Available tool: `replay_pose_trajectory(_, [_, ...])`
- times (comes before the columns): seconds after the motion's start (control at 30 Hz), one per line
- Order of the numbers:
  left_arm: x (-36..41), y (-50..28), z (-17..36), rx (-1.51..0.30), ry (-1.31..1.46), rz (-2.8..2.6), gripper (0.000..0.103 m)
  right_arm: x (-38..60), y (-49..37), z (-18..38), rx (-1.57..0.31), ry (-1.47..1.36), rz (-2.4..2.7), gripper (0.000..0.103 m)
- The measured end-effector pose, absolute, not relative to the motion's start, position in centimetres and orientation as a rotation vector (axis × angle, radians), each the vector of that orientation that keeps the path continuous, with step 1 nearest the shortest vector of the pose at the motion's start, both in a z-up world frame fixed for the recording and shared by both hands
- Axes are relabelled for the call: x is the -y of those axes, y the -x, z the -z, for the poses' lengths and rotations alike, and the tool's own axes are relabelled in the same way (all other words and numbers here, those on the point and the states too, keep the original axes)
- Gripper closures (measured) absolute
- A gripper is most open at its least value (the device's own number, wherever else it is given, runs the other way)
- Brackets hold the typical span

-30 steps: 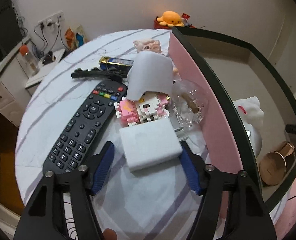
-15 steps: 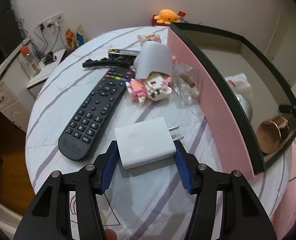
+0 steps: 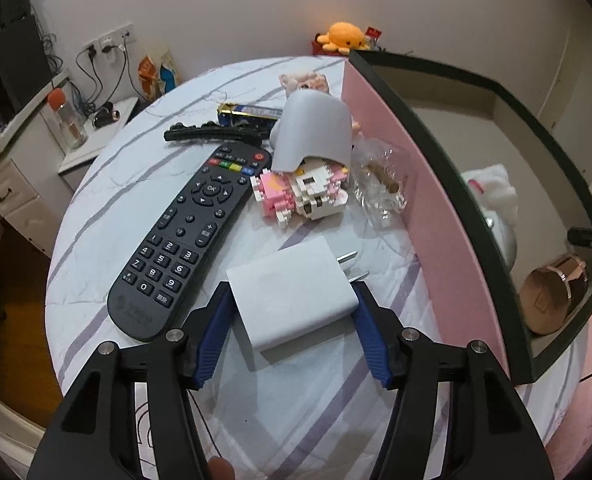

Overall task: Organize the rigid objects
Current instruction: 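Carry the white charger into the box and open the left gripper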

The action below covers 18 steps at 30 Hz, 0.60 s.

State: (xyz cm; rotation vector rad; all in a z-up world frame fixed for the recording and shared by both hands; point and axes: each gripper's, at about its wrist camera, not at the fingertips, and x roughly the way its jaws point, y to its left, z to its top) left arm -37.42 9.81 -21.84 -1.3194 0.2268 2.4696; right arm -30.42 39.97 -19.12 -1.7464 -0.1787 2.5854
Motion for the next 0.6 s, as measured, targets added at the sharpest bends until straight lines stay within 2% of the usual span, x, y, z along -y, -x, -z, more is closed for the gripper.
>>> replay_pose_trajectory(0.3, [-9.8, 36.0, 18.8, -0.185, 1.232, -2.464, 0.043, -40.1, 30.3, 19.1, 0.168, 1.743, -2.597, 0.074])
replay_pose_trajectory(0.6, [-15.3, 34.5, 14.5, -0.238, 1.073, -2.387, 0.043, -40.0, 30.2, 18.9, 0.147, 1.74, -2.605, 0.075])
